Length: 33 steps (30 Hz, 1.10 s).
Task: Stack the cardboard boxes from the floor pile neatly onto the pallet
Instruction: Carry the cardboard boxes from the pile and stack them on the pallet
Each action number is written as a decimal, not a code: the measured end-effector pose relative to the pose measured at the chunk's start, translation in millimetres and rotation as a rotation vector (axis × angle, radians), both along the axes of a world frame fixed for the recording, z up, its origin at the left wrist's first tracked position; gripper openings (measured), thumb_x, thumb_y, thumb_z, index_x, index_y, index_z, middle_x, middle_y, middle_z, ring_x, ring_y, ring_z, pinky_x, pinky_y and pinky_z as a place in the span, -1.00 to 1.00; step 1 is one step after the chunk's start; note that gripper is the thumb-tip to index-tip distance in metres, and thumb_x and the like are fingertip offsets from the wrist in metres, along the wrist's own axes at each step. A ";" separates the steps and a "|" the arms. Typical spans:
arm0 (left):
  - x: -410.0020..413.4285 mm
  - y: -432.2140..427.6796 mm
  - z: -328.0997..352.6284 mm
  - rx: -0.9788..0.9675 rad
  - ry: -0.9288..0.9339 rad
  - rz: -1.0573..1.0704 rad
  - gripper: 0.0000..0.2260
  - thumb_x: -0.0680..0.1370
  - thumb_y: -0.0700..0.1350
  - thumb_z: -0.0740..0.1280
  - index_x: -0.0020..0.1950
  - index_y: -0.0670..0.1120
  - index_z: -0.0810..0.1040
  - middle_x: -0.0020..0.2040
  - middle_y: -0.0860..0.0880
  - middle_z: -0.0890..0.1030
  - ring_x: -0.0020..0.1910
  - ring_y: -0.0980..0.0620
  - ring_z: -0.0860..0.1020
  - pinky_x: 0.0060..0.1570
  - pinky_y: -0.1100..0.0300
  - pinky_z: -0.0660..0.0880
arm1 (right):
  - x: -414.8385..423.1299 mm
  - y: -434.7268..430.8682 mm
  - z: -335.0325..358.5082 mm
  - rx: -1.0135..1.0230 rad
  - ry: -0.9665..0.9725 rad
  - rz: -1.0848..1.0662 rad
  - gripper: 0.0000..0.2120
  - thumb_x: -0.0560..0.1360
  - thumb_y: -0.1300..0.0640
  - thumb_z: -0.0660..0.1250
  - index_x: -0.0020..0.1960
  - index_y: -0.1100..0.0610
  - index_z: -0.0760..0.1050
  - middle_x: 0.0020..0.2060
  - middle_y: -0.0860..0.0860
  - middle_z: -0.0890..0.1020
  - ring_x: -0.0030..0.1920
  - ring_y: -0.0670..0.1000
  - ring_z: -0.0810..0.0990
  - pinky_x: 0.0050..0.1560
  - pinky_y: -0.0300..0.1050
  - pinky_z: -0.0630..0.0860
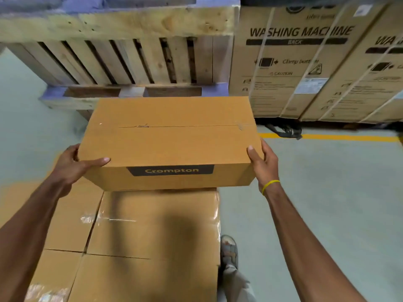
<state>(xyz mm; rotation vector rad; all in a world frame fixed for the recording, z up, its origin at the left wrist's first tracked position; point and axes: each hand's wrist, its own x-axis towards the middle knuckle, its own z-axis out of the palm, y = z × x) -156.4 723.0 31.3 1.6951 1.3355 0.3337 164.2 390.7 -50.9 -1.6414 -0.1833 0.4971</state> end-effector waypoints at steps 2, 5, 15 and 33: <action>7.4 20.9 -23.6 -0.018 0.051 -0.020 -0.46 0.45 -0.19 0.59 0.39 -0.01 0.52 0.23 -0.07 0.60 0.24 -0.15 0.56 0.20 -0.02 0.47 | 7.4 15.2 -25.7 0.009 0.001 0.008 -0.59 0.59 0.05 0.37 0.43 0.01 0.49 0.25 -0.11 0.64 0.27 -0.07 0.60 0.34 0.10 0.51; 13.8 55.3 -73.7 -0.040 0.090 -0.051 -0.48 0.44 -0.14 0.59 0.36 0.03 0.56 0.26 -0.04 0.66 0.25 -0.14 0.61 0.27 -0.12 0.52 | 12.7 37.1 -73.9 0.016 -0.009 0.027 -0.58 0.61 0.02 0.35 0.46 -0.02 0.45 0.26 -0.13 0.62 0.28 -0.08 0.58 0.34 0.05 0.52; 3.7 110.1 -212.8 -0.082 0.141 -0.108 -0.54 0.43 -0.23 0.59 0.29 -0.03 0.59 0.16 0.01 0.71 0.12 0.02 0.66 0.27 0.02 0.51 | -25.1 61.7 -205.7 0.000 -0.004 0.016 -0.52 0.64 0.10 0.31 0.54 -0.02 0.34 0.31 -0.19 0.57 0.31 -0.17 0.54 0.34 -0.11 0.50; -26.7 125.7 -314.3 -0.175 0.208 -0.020 -0.19 0.40 -0.39 0.58 0.55 -0.20 0.25 0.26 -0.15 0.52 0.21 -0.08 0.51 0.21 0.07 0.45 | -58.0 68.7 -297.9 -0.173 0.147 0.152 -0.41 0.56 0.20 0.41 0.53 -0.10 0.36 0.33 -0.26 0.55 0.39 -0.21 0.47 0.43 -0.20 0.35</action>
